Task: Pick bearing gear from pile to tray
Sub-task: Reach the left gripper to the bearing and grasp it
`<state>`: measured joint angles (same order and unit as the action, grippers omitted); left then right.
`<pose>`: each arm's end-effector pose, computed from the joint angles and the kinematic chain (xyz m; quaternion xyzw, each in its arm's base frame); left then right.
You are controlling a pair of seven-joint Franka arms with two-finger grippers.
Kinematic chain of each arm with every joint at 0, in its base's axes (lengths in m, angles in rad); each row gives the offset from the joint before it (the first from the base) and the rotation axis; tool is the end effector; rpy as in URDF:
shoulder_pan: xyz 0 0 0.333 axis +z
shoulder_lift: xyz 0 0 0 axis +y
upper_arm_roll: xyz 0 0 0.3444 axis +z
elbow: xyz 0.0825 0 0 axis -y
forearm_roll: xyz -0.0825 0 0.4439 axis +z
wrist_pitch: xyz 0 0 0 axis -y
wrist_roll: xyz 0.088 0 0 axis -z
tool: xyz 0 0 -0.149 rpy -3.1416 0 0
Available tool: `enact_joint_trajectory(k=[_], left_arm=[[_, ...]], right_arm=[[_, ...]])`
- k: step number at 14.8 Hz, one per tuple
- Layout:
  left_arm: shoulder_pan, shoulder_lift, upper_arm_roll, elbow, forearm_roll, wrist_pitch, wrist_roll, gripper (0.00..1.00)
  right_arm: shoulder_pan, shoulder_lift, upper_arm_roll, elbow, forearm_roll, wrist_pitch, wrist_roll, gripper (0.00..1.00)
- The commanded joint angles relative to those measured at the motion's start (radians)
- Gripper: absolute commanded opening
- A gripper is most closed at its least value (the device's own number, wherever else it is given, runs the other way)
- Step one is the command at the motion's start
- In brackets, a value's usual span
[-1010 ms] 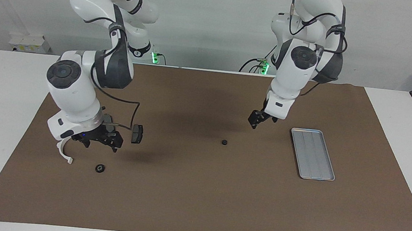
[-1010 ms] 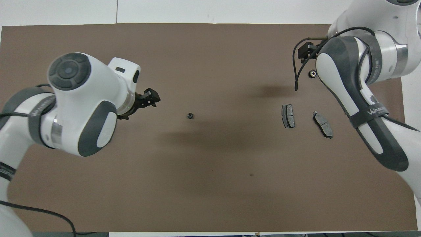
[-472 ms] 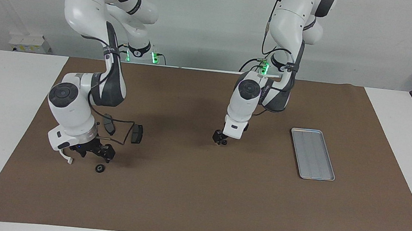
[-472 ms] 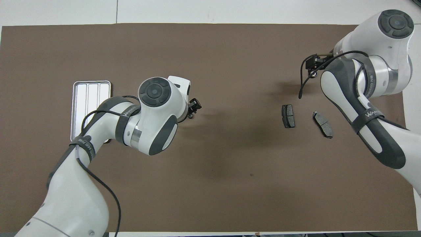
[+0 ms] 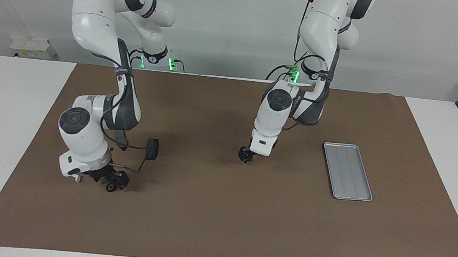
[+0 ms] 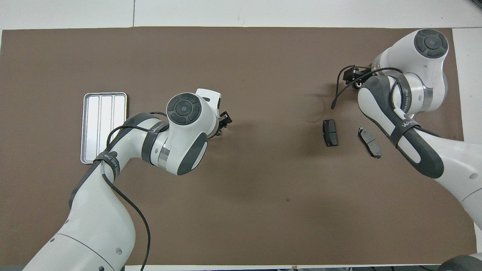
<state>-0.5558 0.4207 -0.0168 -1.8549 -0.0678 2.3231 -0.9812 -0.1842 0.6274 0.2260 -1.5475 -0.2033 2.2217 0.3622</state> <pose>0.5890 -0.3831 0.2444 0.9735 0.2256 -0.0032 0.0371 0.7779 -0.0016 0.2440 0.9916 -0.1237 0.0356 0.0105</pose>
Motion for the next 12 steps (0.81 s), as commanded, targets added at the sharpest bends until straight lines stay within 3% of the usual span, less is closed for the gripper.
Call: enact_joint_trajectory(k=[1,7,10,12], left_arm=[[-0.009,-0.004,0.006,-0.018,-0.009,0.035,-0.02,0.87],[-0.03,0.01,0.008,-0.017,-0.009,0.044,-0.025,0.87],[-0.035,0.021,0.009,-0.009,-0.009,0.029,-0.033,0.6],[-0.032,0.021,0.011,-0.006,-0.01,0.018,-0.031,0.33]], right_arm=[[-0.005,0.025,0.009,0.017,-0.028,0.019,0.027,0.99],[-0.005,0.035,0.009,0.017,-0.033,0.033,0.027,0.9],[-0.009,0.035,0.009,0.017,-0.033,0.033,0.027,0.65],[-0.015,0.035,0.009,0.017,-0.035,0.035,0.026,0.53]])
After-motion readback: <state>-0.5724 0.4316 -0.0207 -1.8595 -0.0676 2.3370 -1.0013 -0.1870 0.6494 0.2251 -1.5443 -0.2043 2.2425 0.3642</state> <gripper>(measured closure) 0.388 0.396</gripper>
